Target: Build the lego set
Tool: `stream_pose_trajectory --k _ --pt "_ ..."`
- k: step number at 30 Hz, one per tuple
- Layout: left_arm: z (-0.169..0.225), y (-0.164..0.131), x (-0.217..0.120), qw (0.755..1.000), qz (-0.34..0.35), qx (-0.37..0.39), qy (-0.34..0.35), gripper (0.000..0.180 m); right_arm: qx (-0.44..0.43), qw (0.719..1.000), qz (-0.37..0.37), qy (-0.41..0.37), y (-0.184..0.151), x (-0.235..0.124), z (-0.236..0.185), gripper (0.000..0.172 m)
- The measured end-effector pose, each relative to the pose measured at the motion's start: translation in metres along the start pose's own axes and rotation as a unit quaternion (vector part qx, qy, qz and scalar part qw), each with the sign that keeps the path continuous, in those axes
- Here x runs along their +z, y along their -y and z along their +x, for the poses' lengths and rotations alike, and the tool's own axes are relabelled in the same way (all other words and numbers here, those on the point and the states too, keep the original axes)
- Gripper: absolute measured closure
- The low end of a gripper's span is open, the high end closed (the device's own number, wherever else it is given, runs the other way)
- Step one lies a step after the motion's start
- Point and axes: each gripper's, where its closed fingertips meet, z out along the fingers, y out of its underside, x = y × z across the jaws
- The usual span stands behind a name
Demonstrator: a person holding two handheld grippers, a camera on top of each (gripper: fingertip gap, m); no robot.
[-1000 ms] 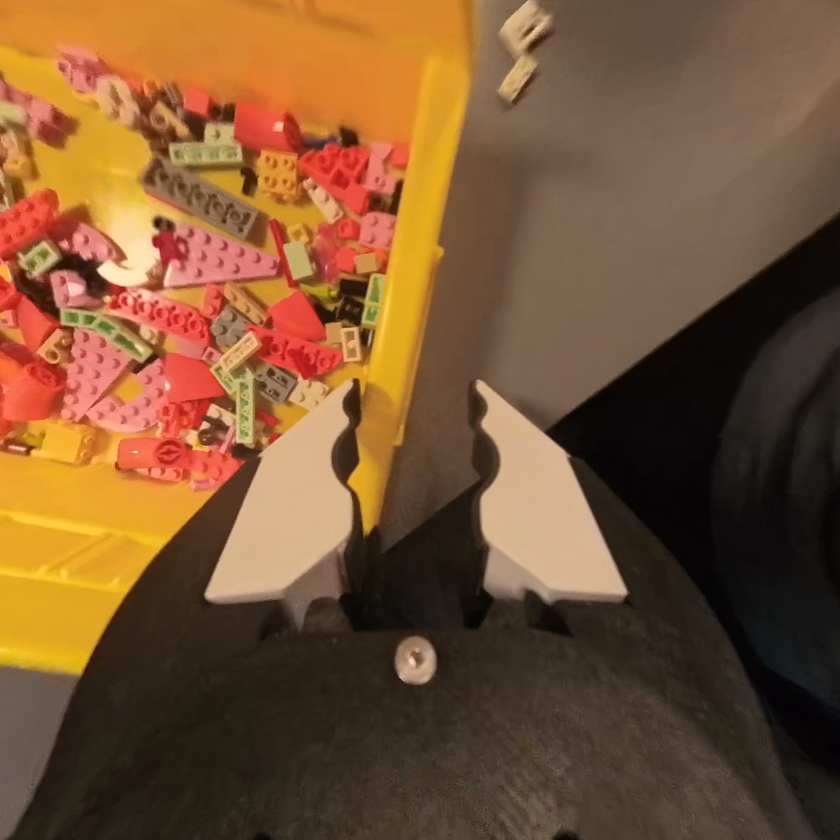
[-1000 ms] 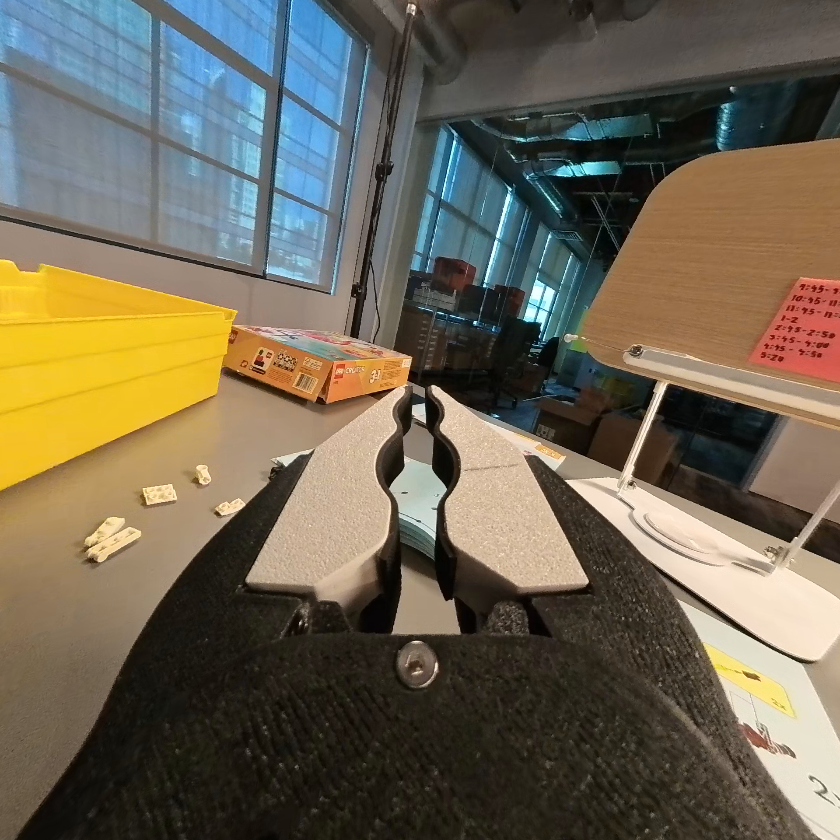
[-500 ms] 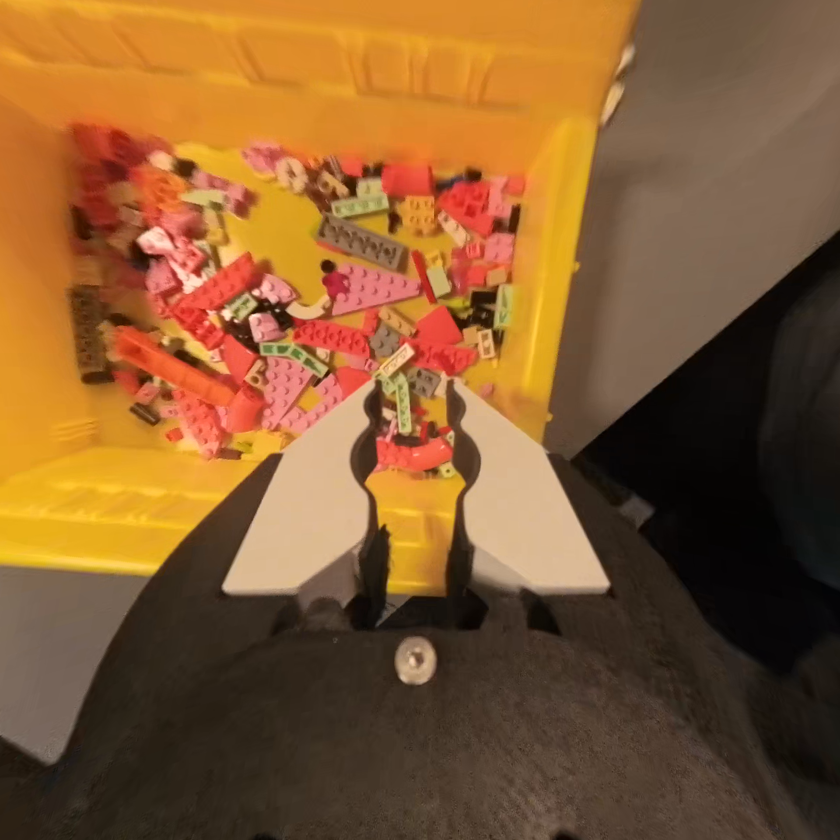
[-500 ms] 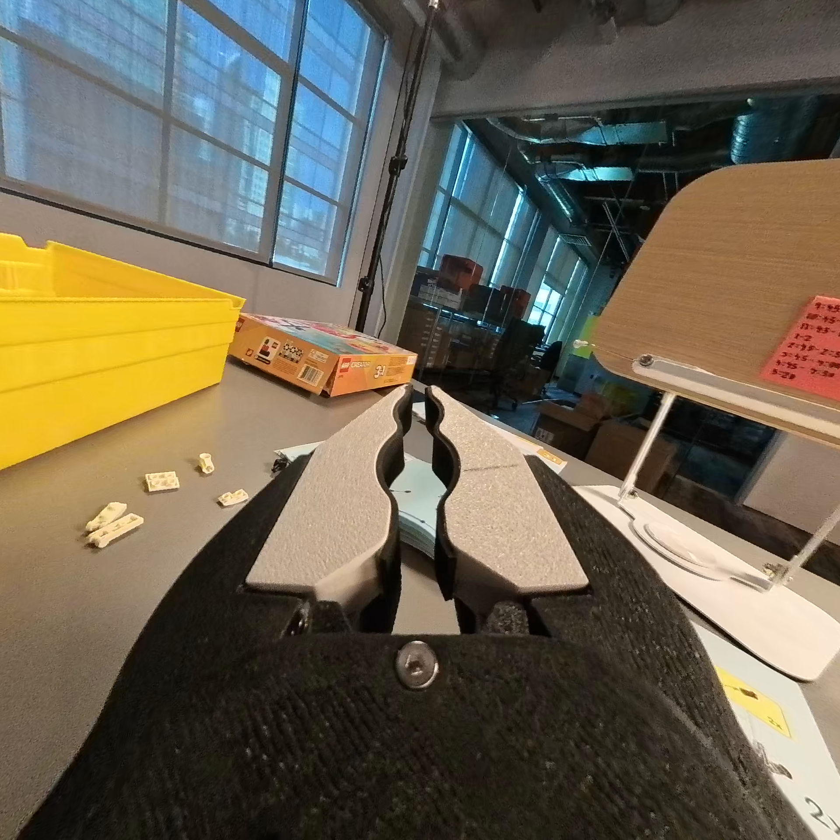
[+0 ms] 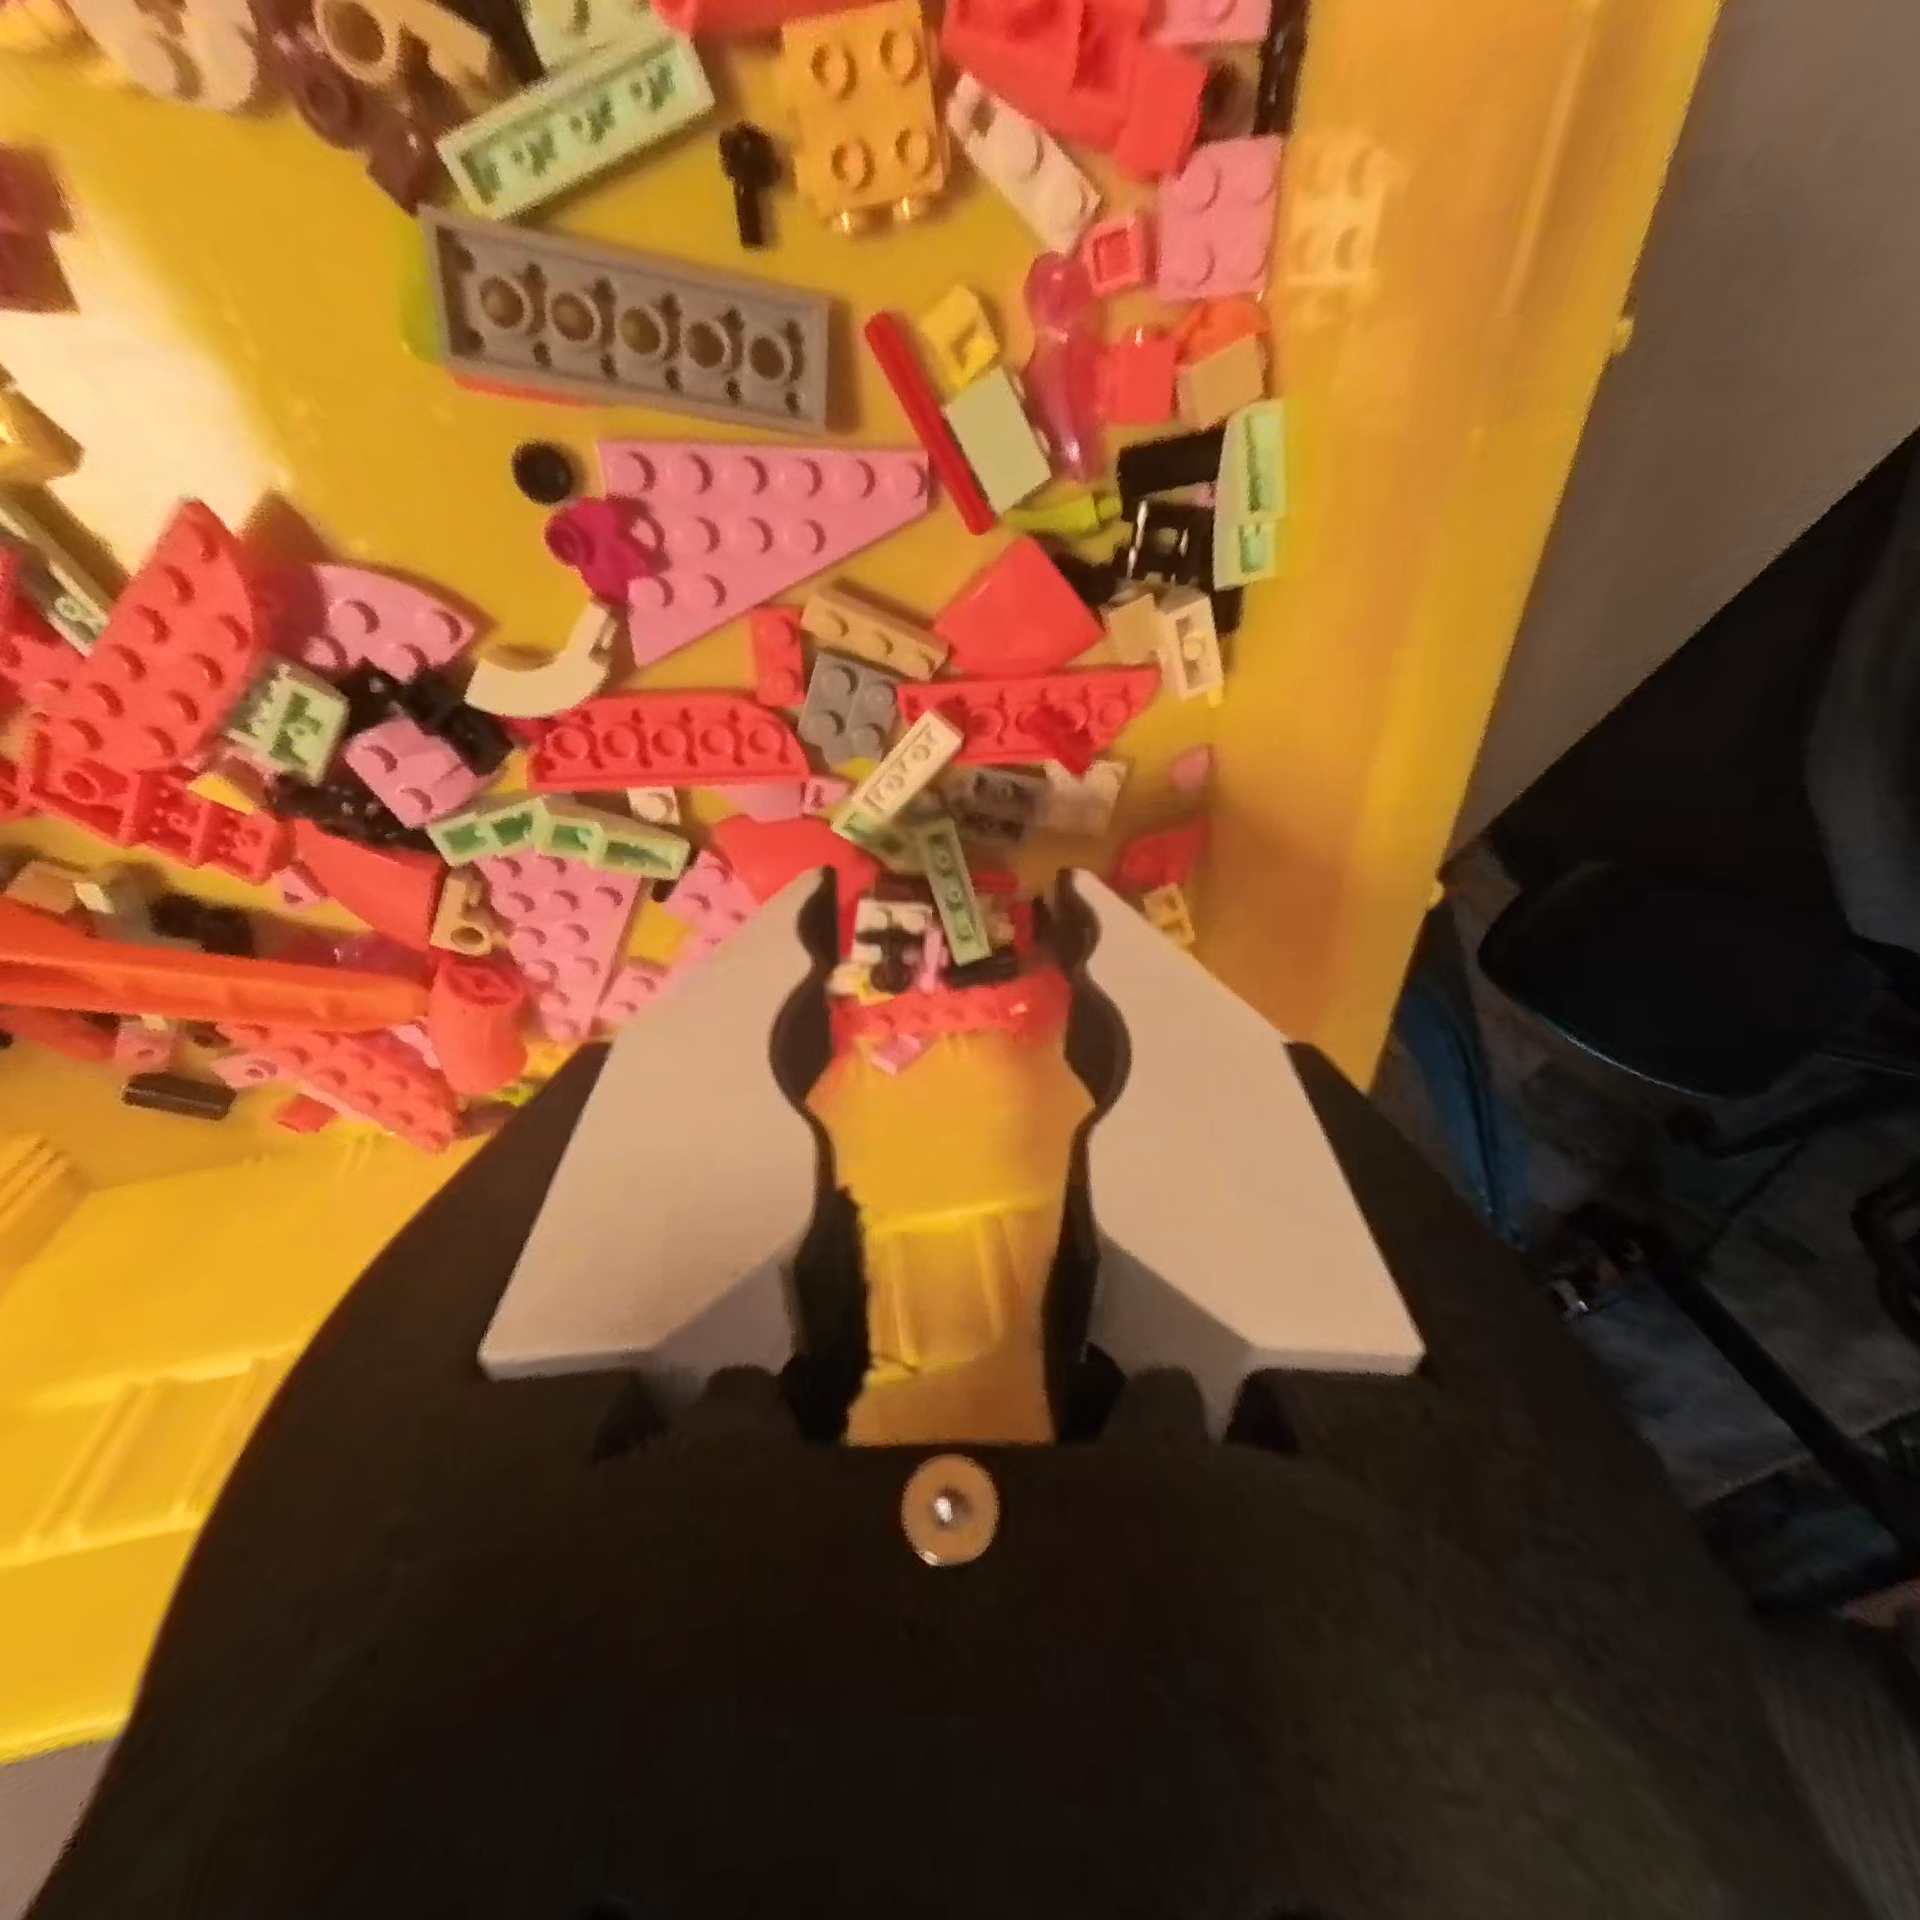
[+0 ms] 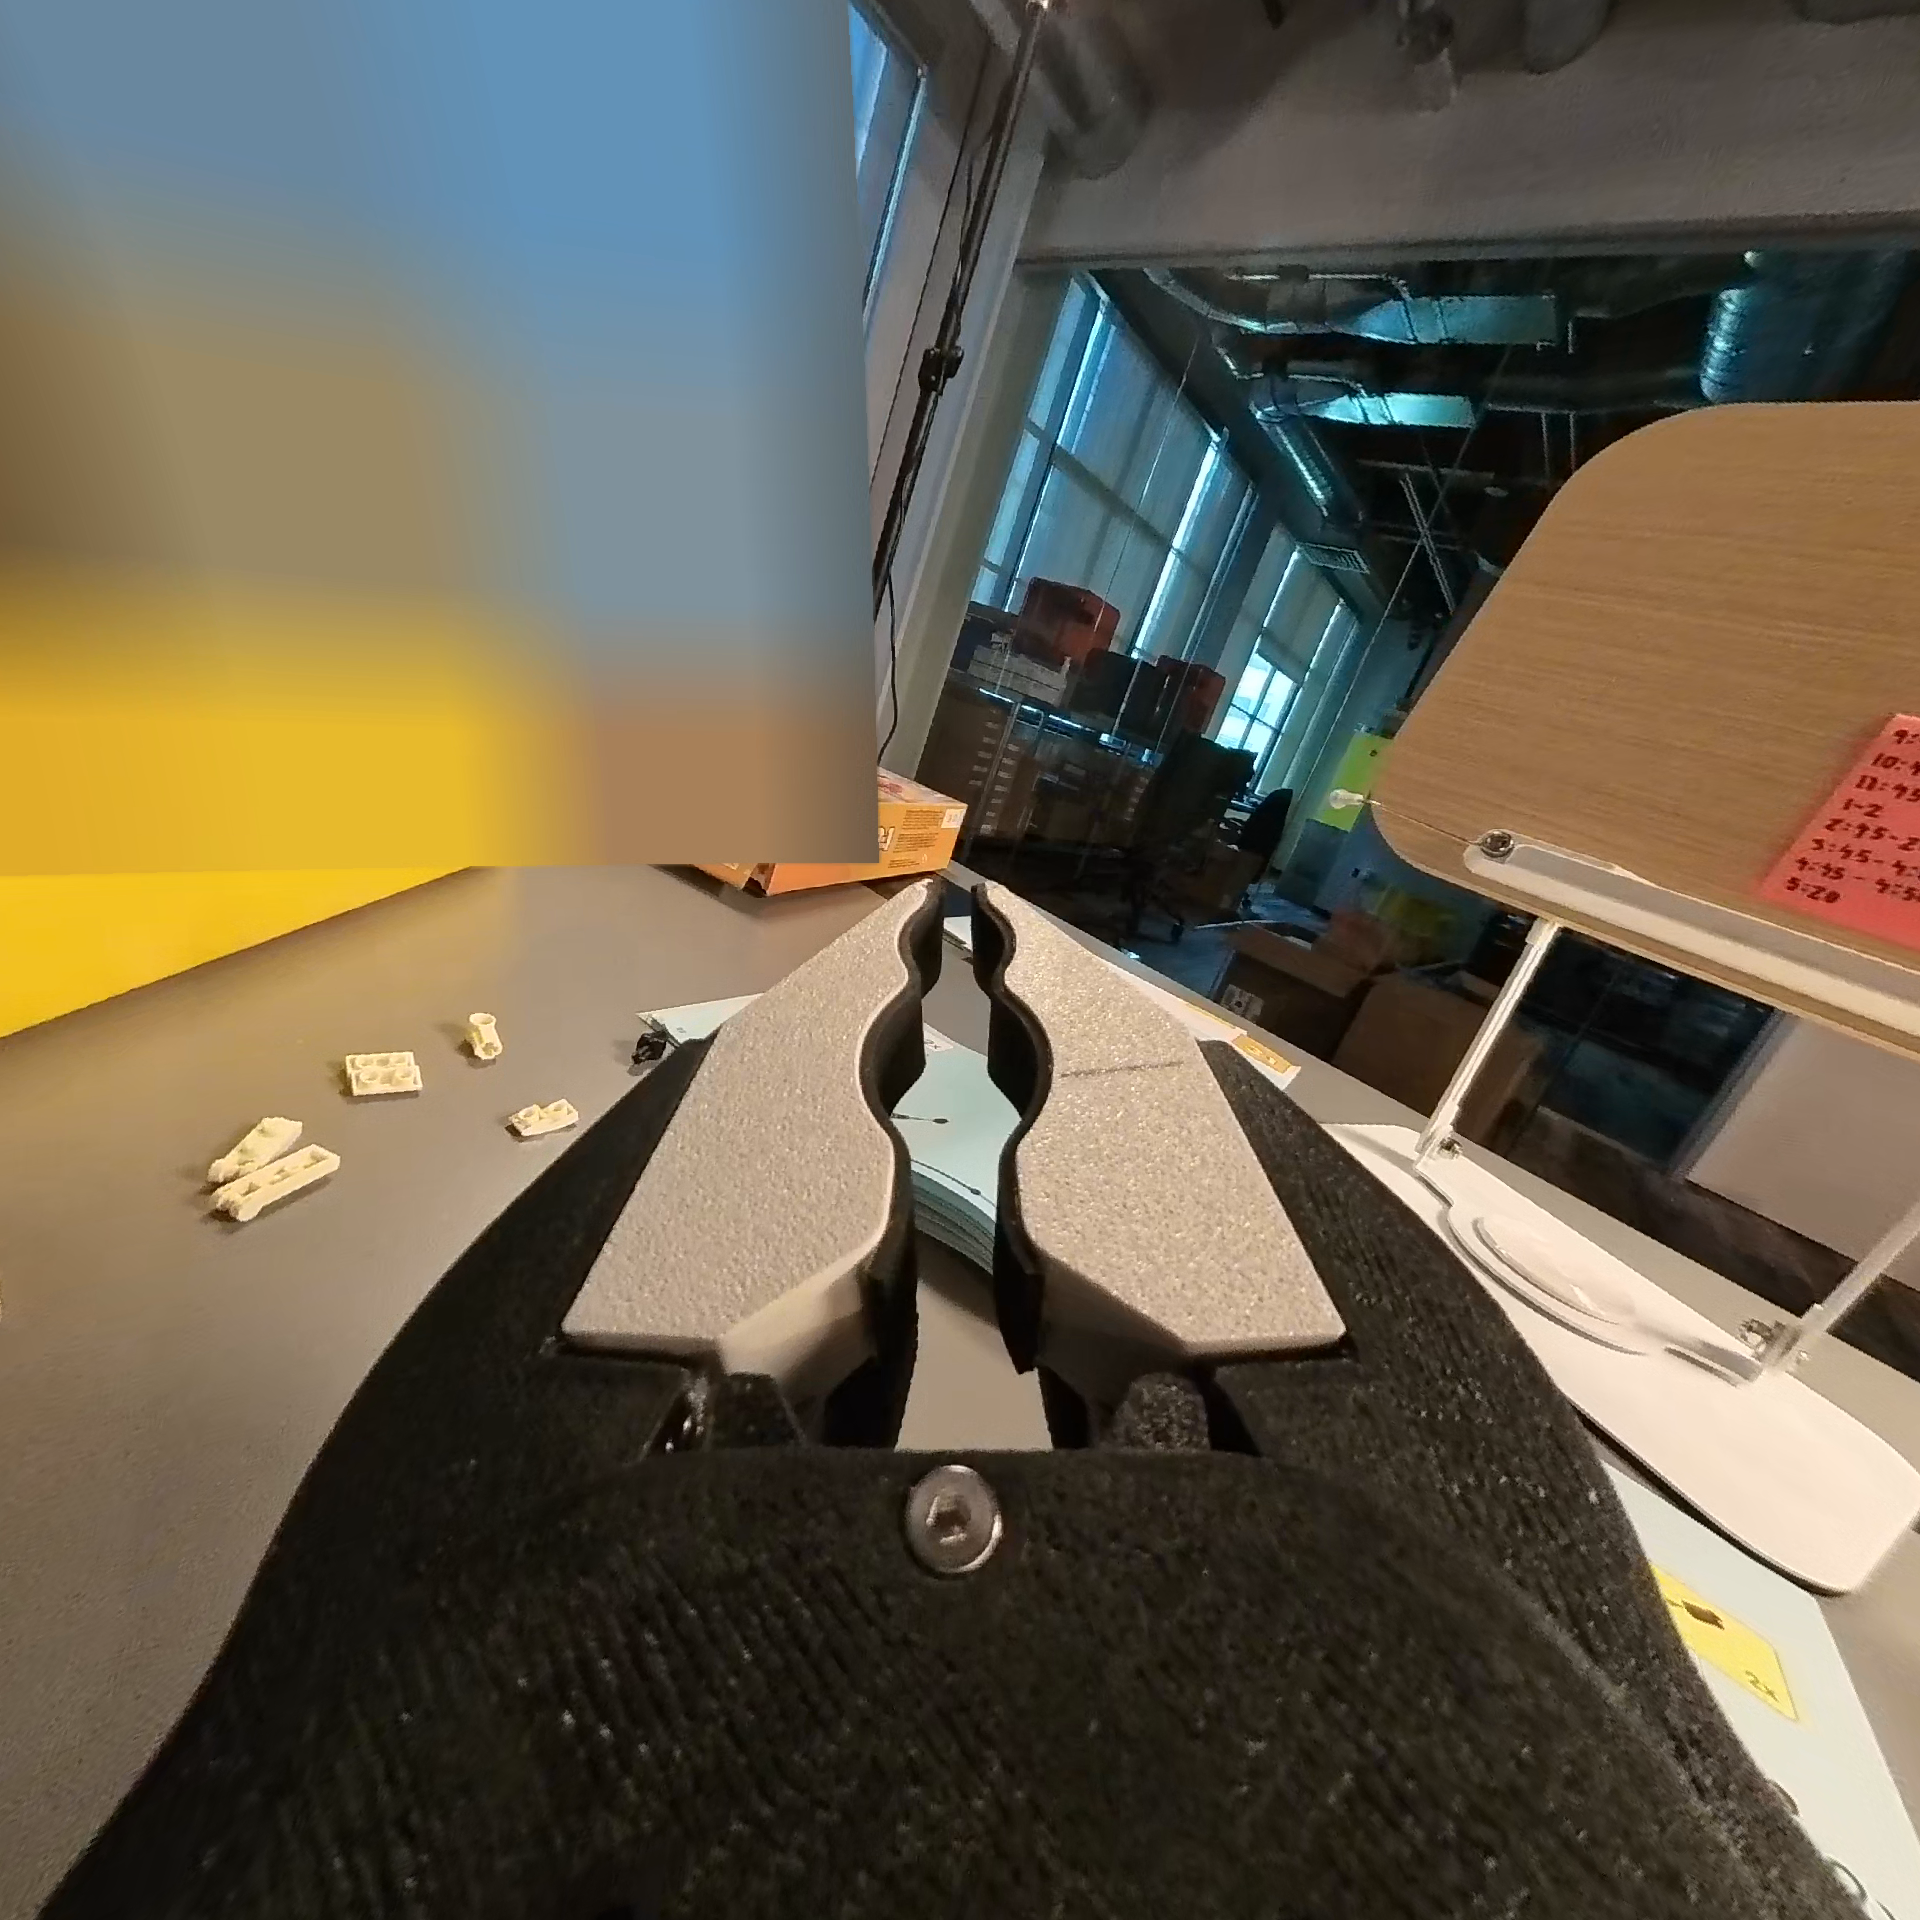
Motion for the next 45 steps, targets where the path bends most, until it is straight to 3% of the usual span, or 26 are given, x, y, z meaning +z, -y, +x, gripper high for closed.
stream_pose_trajectory --k 3,5,12,21,29,35,42,45 --pt "-0.012 0.017 0.0 0.998 0.037 0.003 0.046 0.105 0.0 1.0 0.0 0.0 0.0 0.0 0.0 0.169" --pt "-0.012 0.027 0.001 0.997 0.054 0.008 0.052 0.093 0.001 1.0 0.001 0.0 0.0 0.0 0.0 0.169" --pt "-0.014 0.052 0.006 0.994 0.08 0.028 0.075 0.084 0.002 1.0 0.002 0.001 0.001 0.0 0.0 0.169" --pt "-0.062 0.044 -0.002 0.984 0.092 -0.046 0.146 0.106 0.002 1.0 0.002 0.002 0.001 0.0 0.0 0.169" --pt "-0.097 0.028 -0.042 0.966 0.146 -0.137 0.167 0.117 0.0 1.0 0.001 0.003 0.0 0.0 0.0 0.169" --pt "-0.132 0.004 -0.063 0.95 0.121 -0.185 0.221 0.122 0.0 1.0 0.001 0.004 0.001 0.0 -0.001 0.169" --pt "-0.144 0.015 -0.056 0.955 0.14 -0.205 0.161 0.125 0.0 1.0 0.001 0.004 0.001 0.0 -0.001 0.169" --pt "-0.153 0.043 -0.069 0.946 0.216 -0.179 0.163 0.145 -0.001 1.0 0.001 0.005 0.001 0.0 -0.001 0.169"
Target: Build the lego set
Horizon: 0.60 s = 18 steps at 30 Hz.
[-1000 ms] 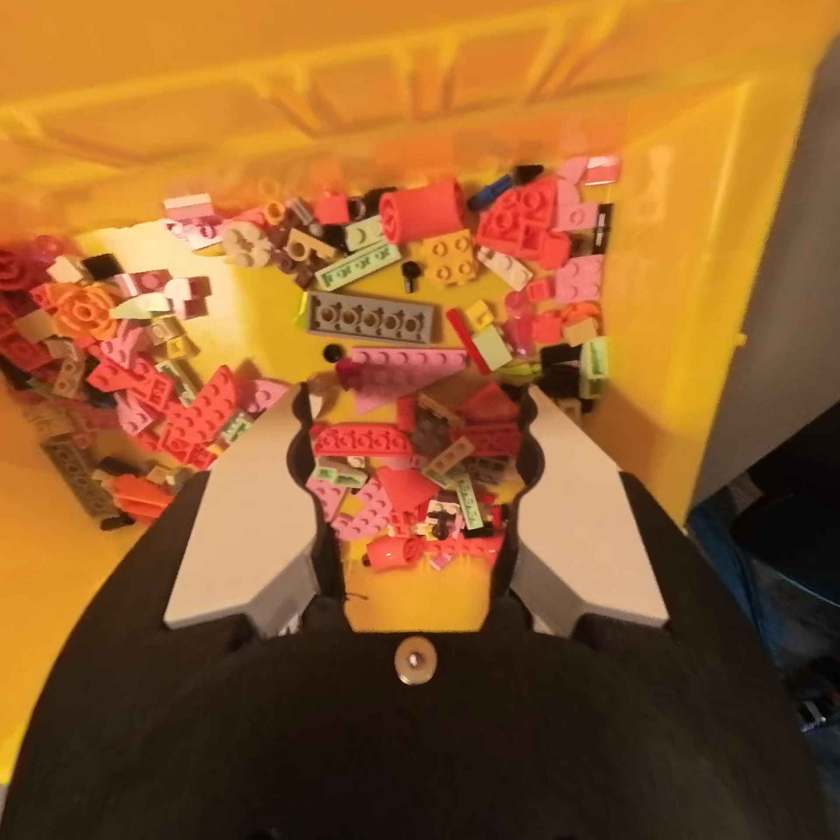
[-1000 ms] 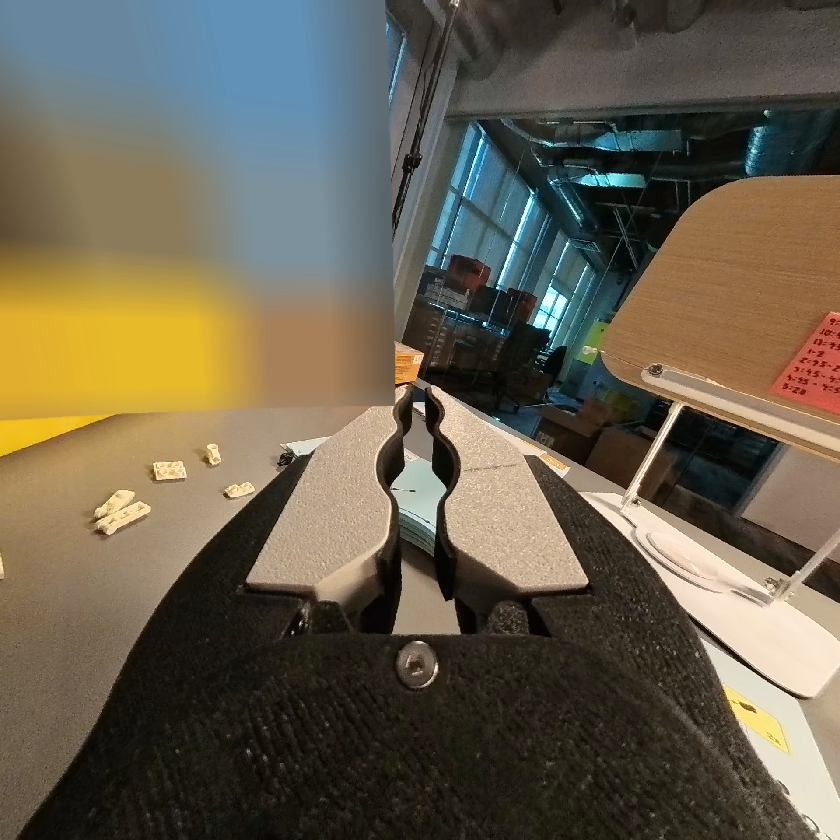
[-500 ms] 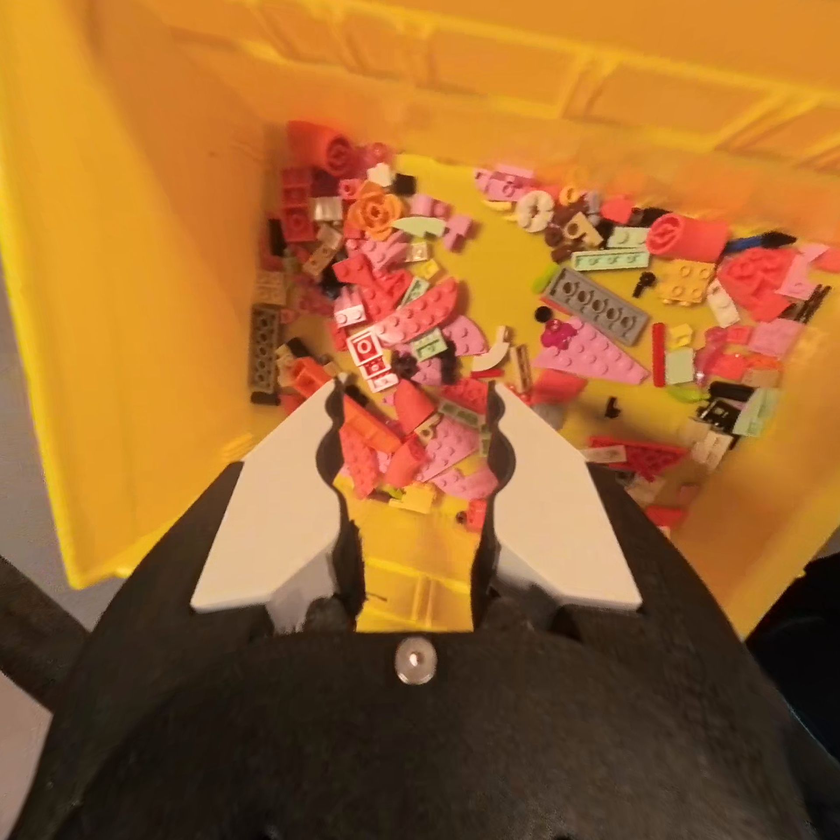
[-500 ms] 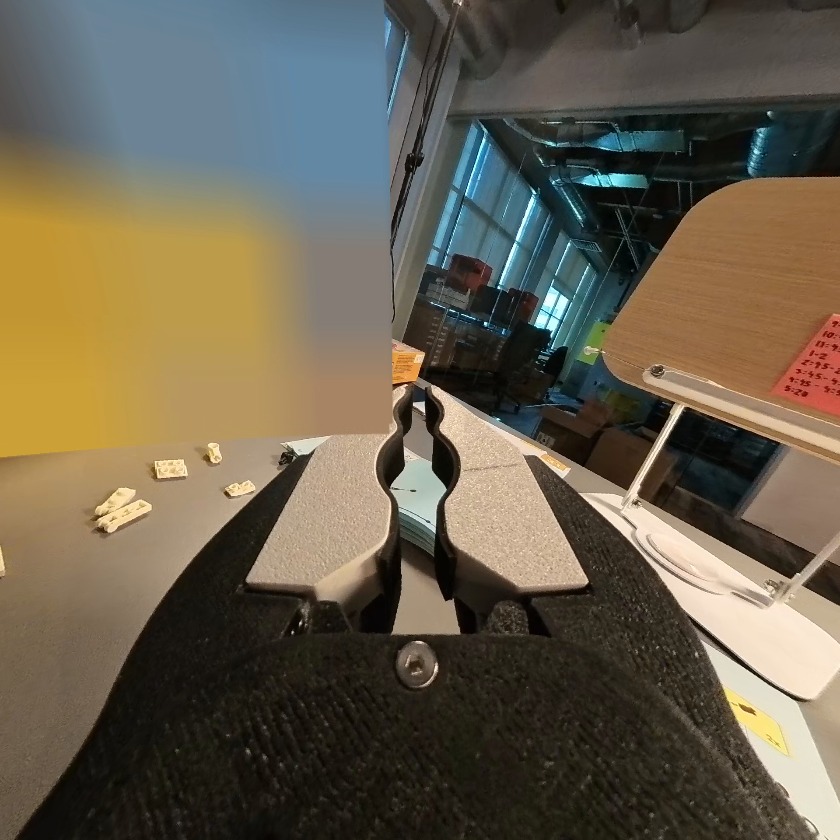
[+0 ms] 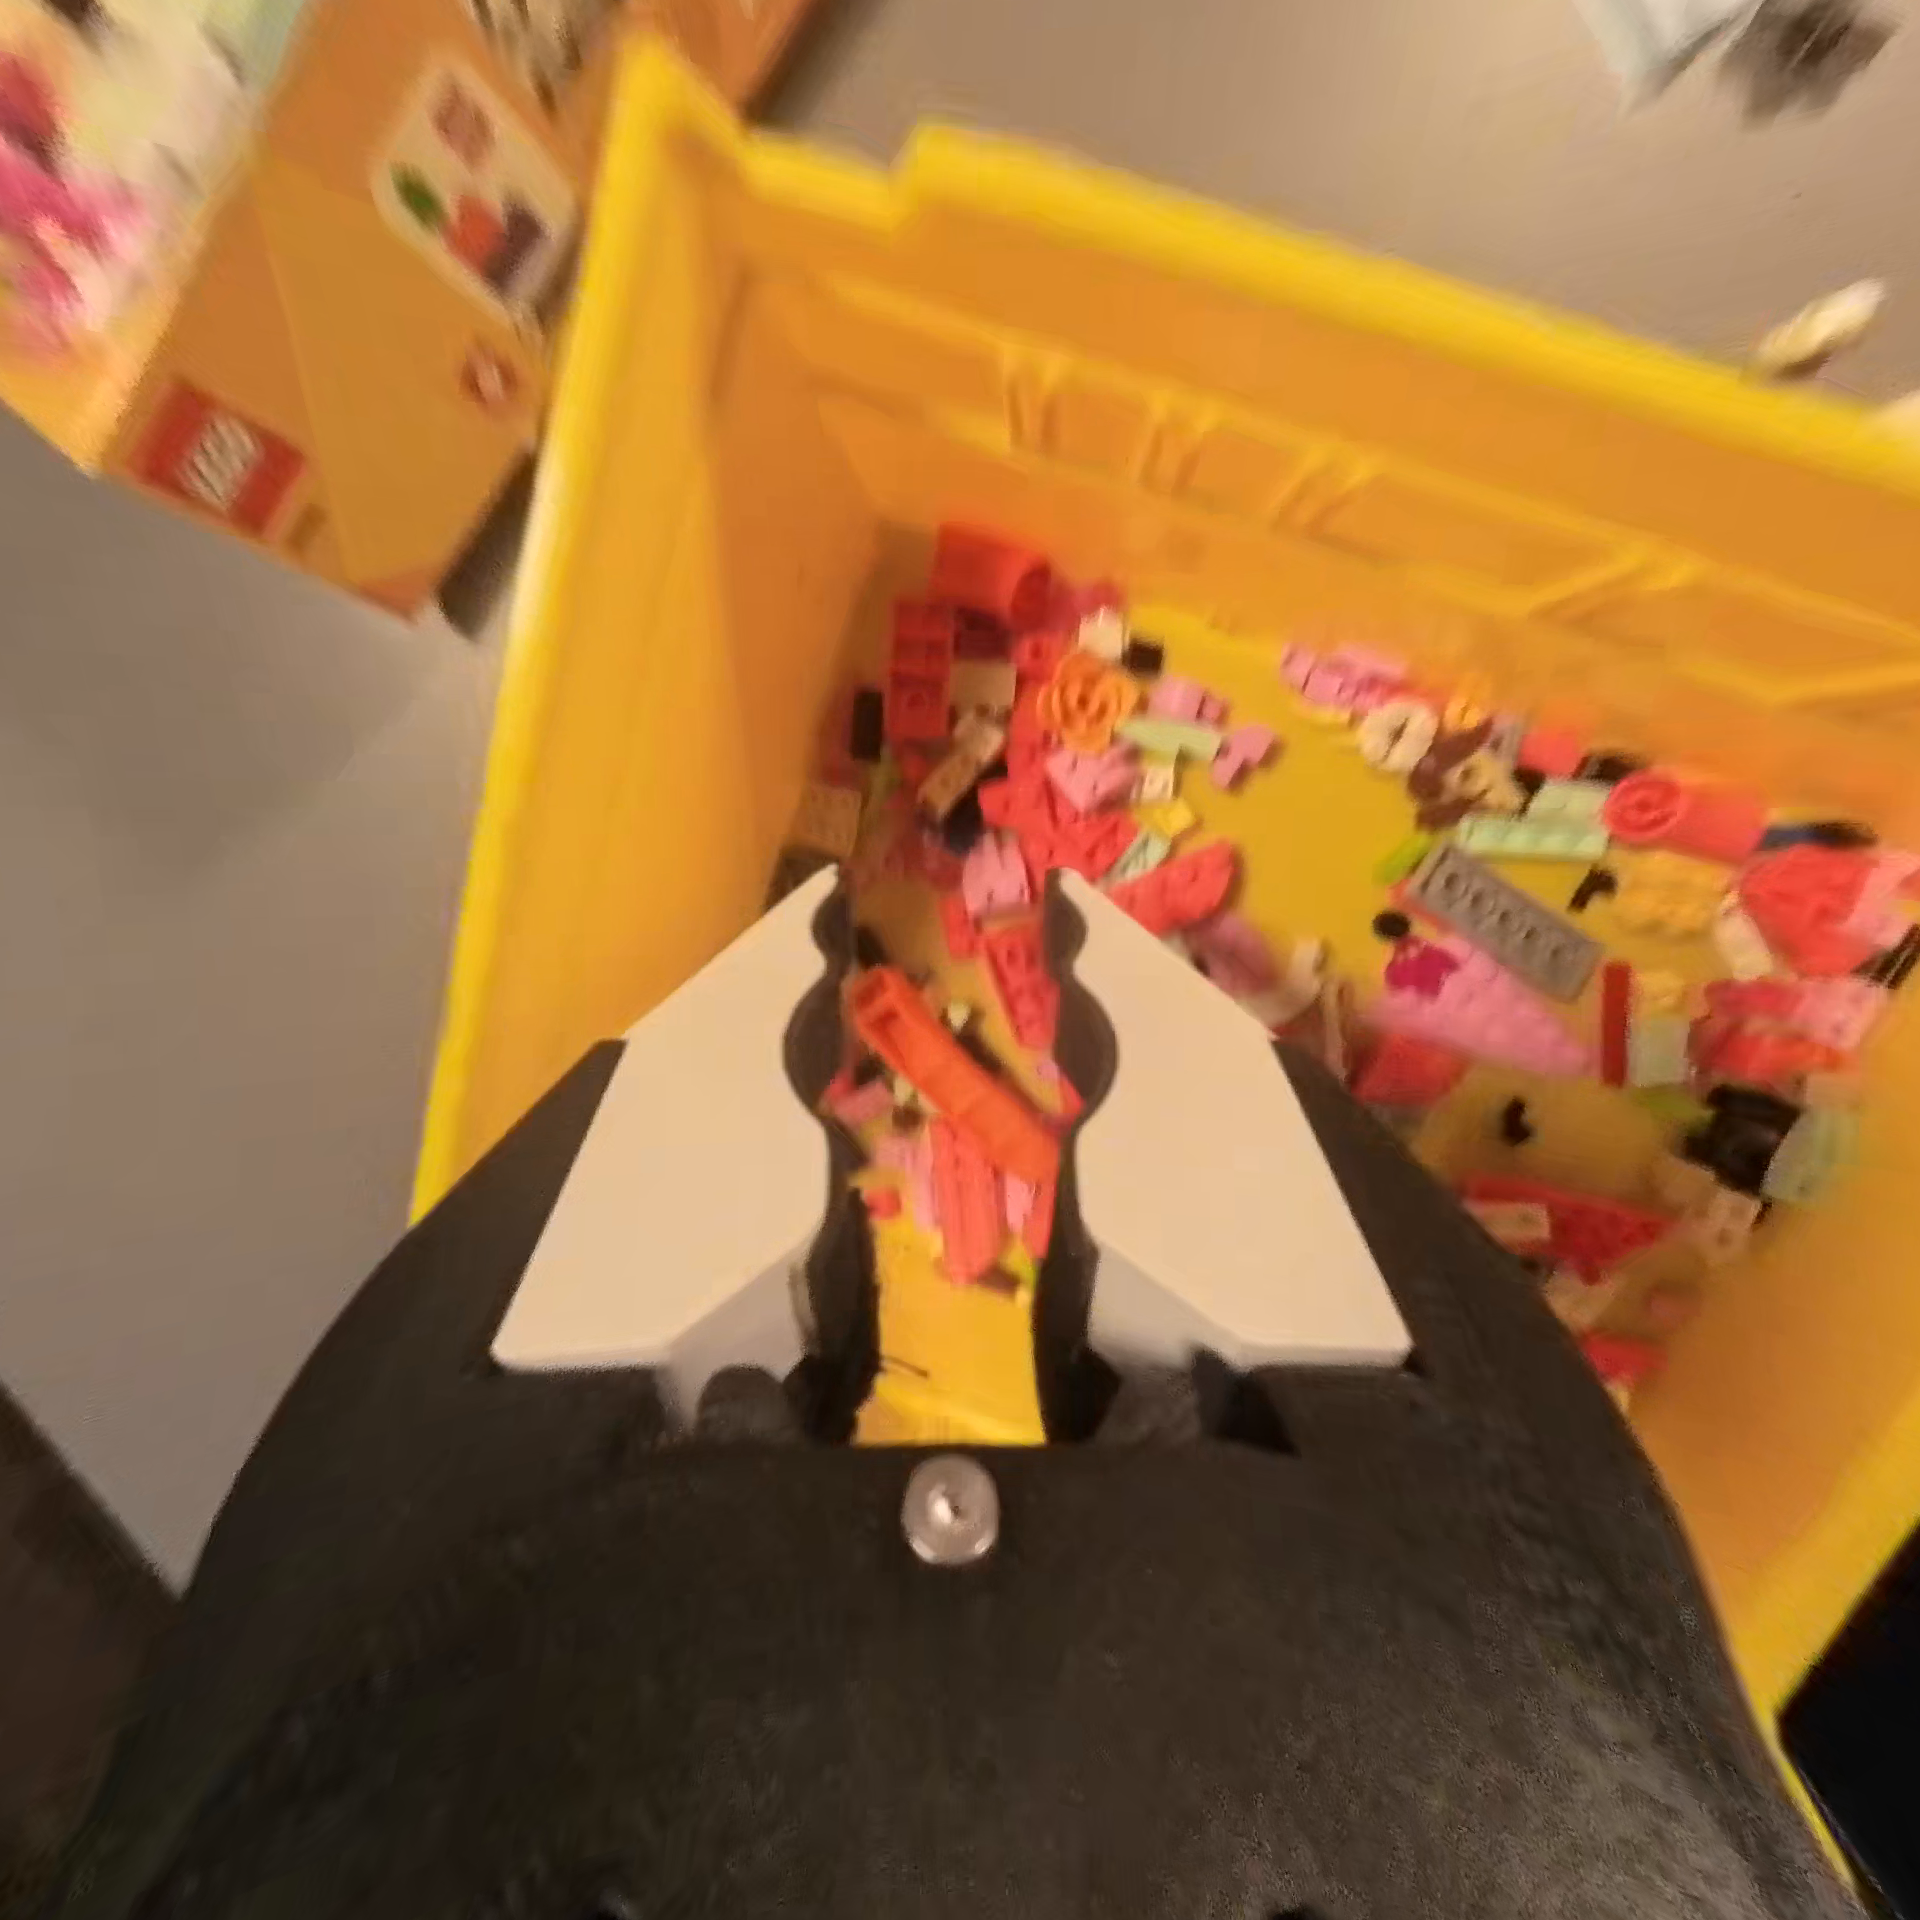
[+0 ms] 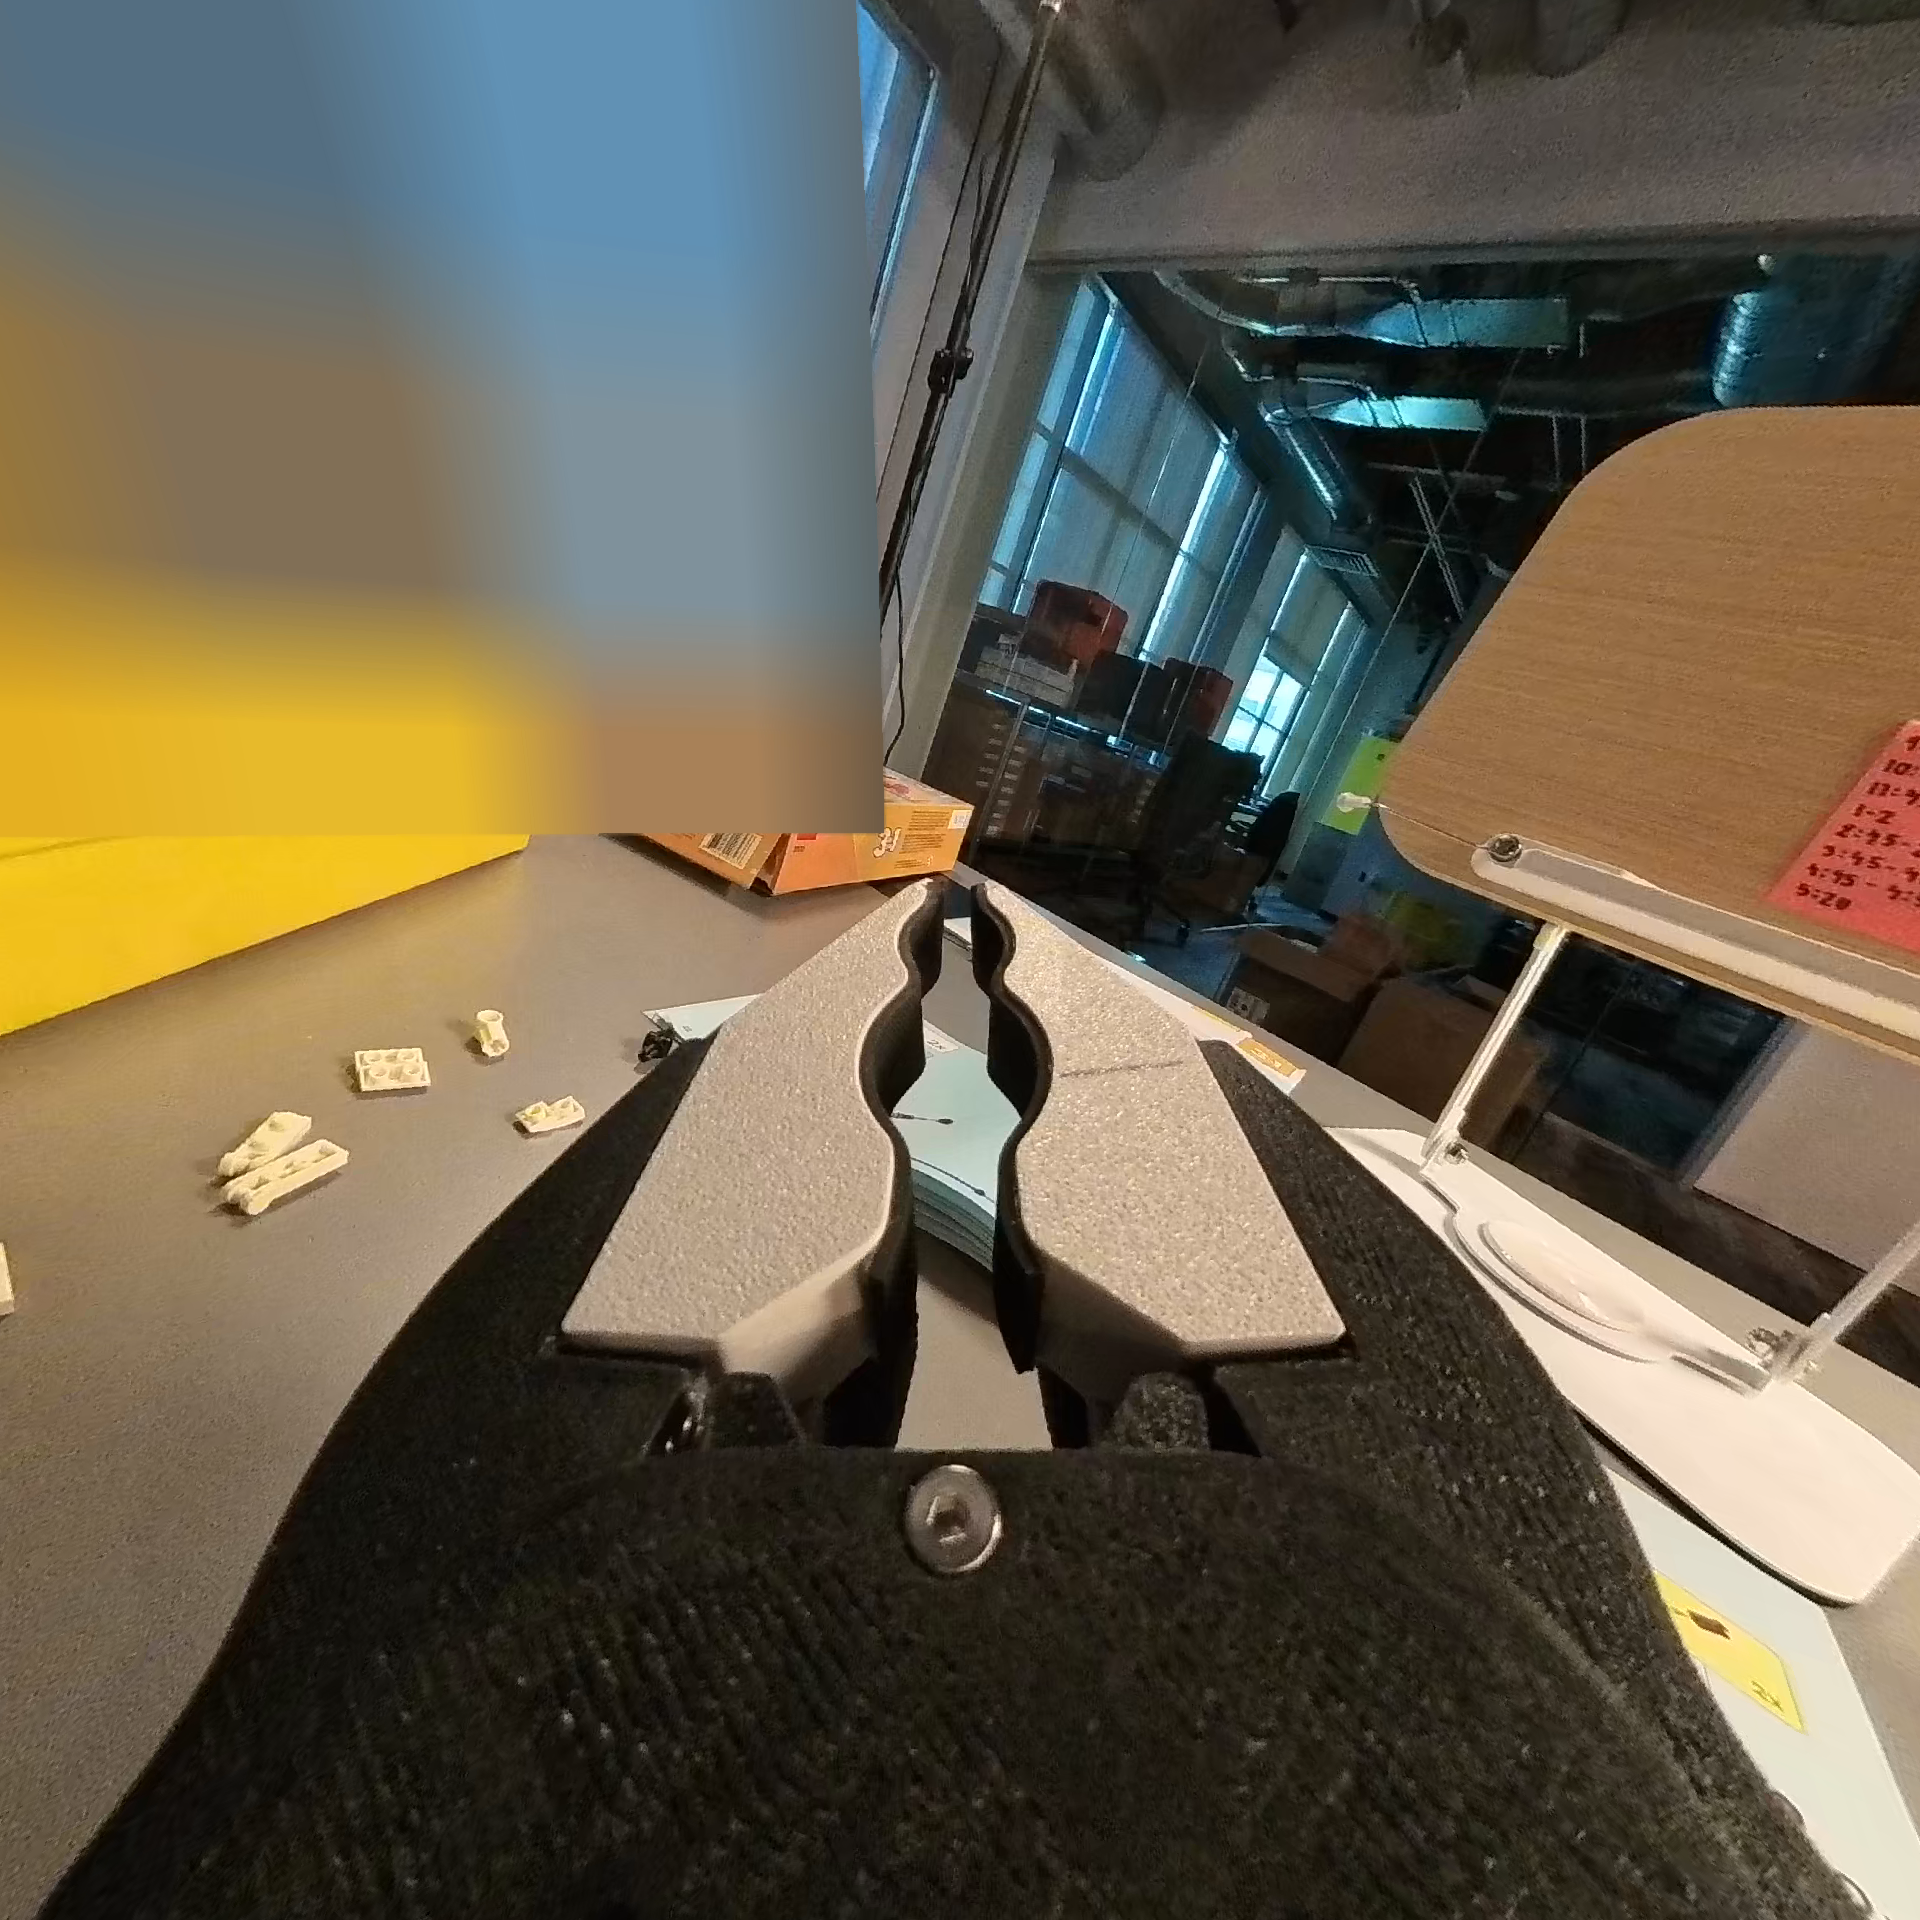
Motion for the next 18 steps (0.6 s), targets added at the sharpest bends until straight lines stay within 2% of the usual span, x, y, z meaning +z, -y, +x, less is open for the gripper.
stream_pose_trajectory --k 2,7,8,10,16,18 --pt "-0.002 0.018 -0.002 0.999 0.034 -0.002 -0.003 0.151 -0.001 1.0 0.0 0.0 0.0 0.0 0.0 0.169" --pt "-0.007 0.026 0.017 0.999 -0.002 -0.022 -0.025 0.154 -0.002 1.0 0.0 0.001 0.0 0.0 -0.001 0.169" --pt "-0.008 0.027 0.022 0.999 -0.006 -0.027 -0.031 0.158 -0.002 1.0 -0.001 0.001 0.0 0.0 -0.001 0.169" --pt "-0.005 0.029 0.031 0.998 -0.014 -0.02 -0.059 0.18 -0.003 1.0 -0.001 0.002 0.0 0.0 -0.001 0.169" --pt "0.019 0.036 0.043 0.982 -0.02 -0.056 -0.178 0.178 -0.003 1.0 0.0 0.005 0.0 0.0 -0.002 0.169" --pt "0.022 0.036 0.046 0.983 -0.025 -0.047 -0.173 0.162 -0.004 1.0 -0.001 0.006 0.0 0.0 -0.003 0.169"
